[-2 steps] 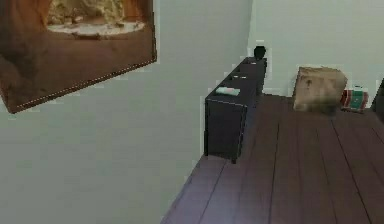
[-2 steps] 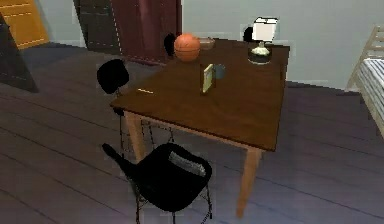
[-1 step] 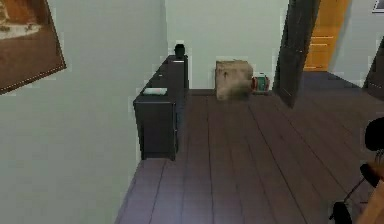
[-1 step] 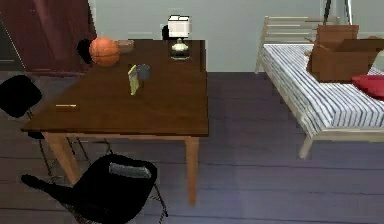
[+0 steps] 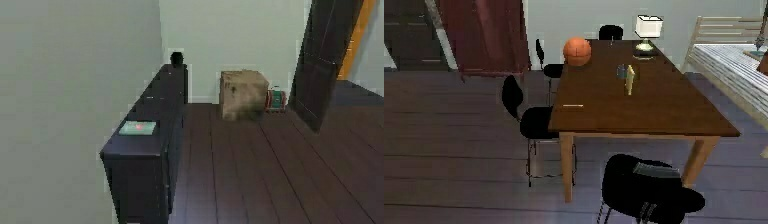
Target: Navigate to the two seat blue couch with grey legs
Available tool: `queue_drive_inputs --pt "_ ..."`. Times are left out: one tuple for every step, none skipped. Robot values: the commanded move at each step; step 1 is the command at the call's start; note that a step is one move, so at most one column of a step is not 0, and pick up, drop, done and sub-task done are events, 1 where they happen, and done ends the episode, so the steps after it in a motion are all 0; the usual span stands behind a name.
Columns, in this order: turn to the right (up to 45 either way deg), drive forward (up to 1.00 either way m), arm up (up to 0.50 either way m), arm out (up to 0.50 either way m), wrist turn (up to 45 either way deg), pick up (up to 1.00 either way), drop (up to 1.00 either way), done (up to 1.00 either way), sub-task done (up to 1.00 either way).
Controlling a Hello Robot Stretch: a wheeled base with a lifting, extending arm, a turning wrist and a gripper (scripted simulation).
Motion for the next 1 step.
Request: queue_drive_inputs --pt "45.0 0.0 0.0 0.0 0.0 0.0 0.0 0.0 0.0"
